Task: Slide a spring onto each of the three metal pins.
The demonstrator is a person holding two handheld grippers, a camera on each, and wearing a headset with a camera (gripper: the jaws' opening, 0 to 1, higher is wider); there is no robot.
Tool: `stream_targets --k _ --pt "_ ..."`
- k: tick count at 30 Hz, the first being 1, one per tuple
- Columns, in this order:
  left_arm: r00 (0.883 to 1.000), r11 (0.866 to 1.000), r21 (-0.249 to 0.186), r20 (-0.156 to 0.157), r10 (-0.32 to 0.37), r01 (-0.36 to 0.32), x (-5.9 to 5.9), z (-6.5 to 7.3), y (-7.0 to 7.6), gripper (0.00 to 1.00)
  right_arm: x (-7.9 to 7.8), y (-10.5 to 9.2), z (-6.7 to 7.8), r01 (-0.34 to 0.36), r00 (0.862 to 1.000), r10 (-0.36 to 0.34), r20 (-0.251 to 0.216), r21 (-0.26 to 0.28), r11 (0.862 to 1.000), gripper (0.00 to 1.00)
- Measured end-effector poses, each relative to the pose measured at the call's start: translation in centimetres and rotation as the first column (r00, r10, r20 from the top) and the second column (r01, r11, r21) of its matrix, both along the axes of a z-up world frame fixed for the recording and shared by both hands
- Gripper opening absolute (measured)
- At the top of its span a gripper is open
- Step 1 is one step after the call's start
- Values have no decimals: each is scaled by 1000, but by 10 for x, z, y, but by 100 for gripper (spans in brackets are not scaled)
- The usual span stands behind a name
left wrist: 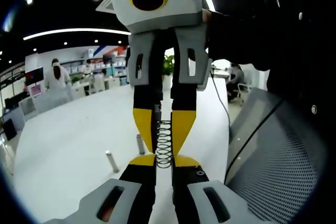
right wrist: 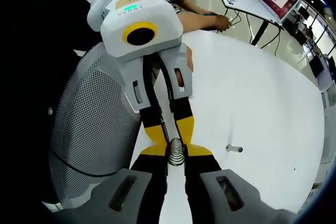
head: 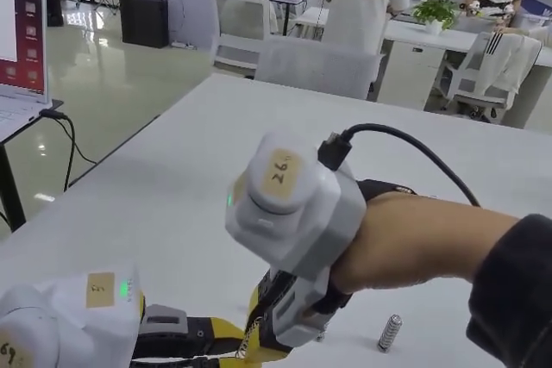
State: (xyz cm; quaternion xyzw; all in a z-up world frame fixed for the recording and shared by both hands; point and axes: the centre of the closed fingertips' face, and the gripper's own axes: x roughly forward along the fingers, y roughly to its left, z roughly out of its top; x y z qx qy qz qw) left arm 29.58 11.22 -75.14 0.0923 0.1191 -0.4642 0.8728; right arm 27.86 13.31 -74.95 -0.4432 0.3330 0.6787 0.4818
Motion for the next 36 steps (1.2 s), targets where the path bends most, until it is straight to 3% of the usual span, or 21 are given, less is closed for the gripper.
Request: stream_targets --k 4,15,24,36 --pt "1000 1000 2 -4 7 -7 1 -2 1 3 1 1 -1 2 1000 -2 3 -3 1000 8" --pt "998 998 -22 -26 55 -56 3 -7 10 17 11 -1 -3 19 1000 -19 10 -16 1000 8" --pt "993 994 -38 -62 104 -106 6 -13 18 34 27 -7 -7 51 998 -51 26 -33 998 8" --pt "984 985 -47 -74 162 -166 12 -16 30 55 52 -8 -6 100 993 -98 61 -35 994 8"
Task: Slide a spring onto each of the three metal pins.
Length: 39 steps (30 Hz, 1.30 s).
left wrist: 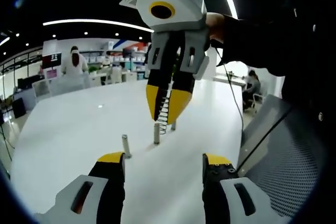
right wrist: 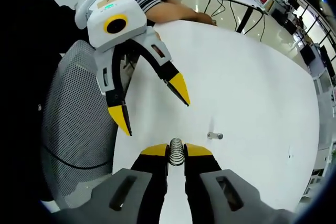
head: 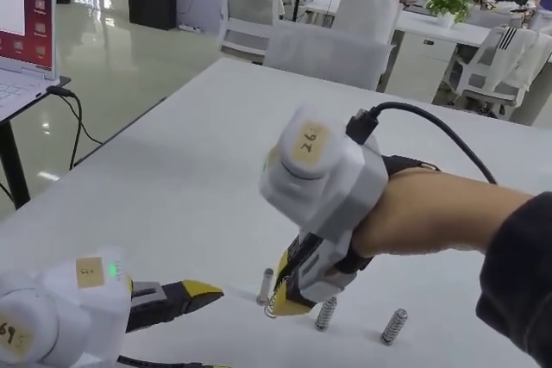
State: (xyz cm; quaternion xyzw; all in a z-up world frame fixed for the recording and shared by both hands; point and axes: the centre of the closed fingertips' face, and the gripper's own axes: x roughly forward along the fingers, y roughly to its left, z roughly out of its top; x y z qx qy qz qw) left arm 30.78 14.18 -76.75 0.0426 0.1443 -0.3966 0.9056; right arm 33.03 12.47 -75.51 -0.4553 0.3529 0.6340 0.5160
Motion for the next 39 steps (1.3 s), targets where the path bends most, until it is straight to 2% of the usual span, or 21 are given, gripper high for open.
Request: stream_targets --k 7,10,19,25,39 --pt "1000 1000 -4 -10 19 -19 1 -3 5 59 23 4 1 31 999 -31 43 -3 1000 8" --pt "1000 1000 -4 -12 22 -22 1 -4 6 60 38 5 -1 50 996 -49 77 -12 999 8" --pt "1000 1000 21 -25 11 -11 -2 -9 6 61 63 14 -11 67 993 -64 100 -23 998 8" --pt "999 1000 18 -34 18 -17 -3 -11 7 60 67 16 -28 61 994 -55 91 -59 996 8" --pt "998 999 12 -50 31 -31 -5 -16 12 57 72 20 -40 60 996 -54 76 -85 995 8"
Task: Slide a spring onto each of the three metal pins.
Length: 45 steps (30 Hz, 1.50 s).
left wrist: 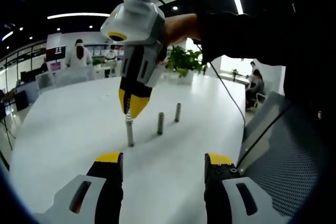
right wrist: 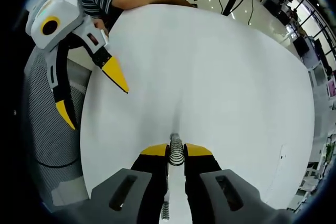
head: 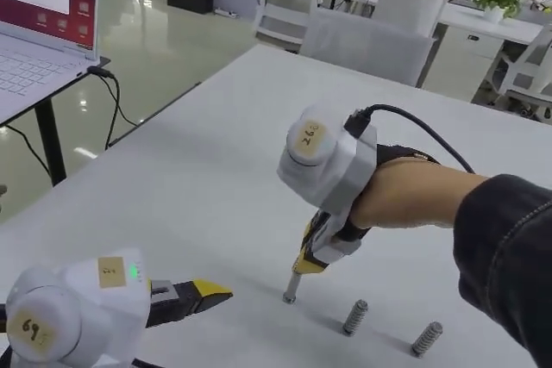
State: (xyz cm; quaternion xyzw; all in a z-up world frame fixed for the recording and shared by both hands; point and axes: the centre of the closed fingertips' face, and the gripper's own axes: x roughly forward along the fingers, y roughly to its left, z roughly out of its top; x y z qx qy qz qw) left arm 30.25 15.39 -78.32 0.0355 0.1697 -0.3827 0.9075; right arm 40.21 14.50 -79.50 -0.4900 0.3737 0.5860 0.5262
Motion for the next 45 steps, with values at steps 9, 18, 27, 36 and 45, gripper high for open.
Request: stream_targets --k 9,18,27,36,45 --pt "1000 1000 -2 -4 1 -1 0 -2 1 56 3 -1 -12 5 1000 -5 -11 -33 999 8" --pt "1000 1000 -7 -9 5 -5 1 -4 3 55 -1 0 -31 4 1000 -6 -30 -67 998 8" --pt "1000 1000 -9 -14 5 -5 1 -6 4 54 -12 -6 -44 -7 998 1 -57 -99 995 8" --pt "1000 1000 -9 -11 5 -5 2 -5 3 53 -12 -7 -54 3 999 -8 -36 -116 993 8" --pt "1000 1000 -7 -12 8 -8 2 -5 4 53 -11 -6 -57 30 999 -35 -41 -106 994 9"
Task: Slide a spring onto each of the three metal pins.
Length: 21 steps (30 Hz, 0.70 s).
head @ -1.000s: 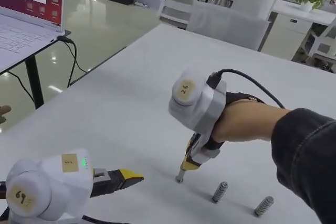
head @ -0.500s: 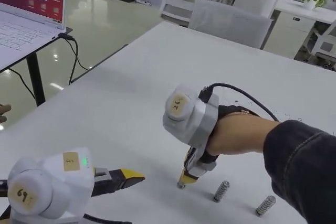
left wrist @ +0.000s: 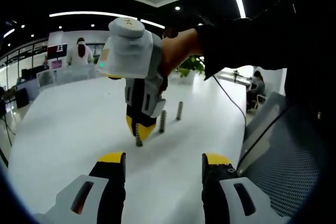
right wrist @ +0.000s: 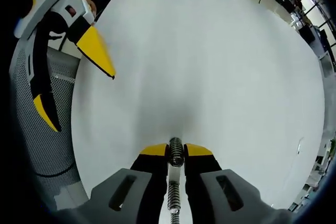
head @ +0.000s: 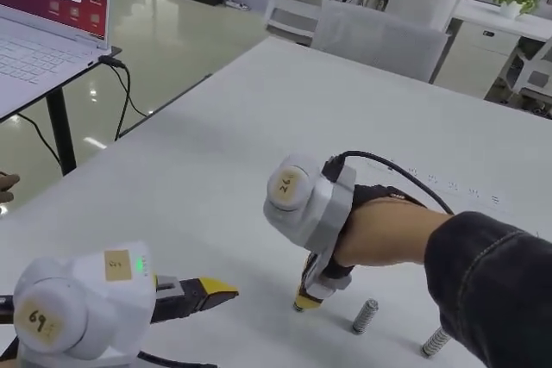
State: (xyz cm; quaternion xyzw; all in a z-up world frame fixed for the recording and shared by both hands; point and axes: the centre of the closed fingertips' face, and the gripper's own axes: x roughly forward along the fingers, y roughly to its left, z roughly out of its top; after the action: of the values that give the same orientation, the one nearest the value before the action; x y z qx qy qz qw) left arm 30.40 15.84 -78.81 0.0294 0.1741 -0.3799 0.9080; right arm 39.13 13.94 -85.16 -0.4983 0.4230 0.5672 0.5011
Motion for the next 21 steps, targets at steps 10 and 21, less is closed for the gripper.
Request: stream_targets --k 10,21 --pt "1000 1000 6 -1 -6 6 0 1 -1 53 0 -3 1 -10 1000 10 9 15 1000 17" --pt "1000 1000 17 -6 -13 13 2 2 -2 54 0 -11 14 38 999 -37 -9 90 995 28"
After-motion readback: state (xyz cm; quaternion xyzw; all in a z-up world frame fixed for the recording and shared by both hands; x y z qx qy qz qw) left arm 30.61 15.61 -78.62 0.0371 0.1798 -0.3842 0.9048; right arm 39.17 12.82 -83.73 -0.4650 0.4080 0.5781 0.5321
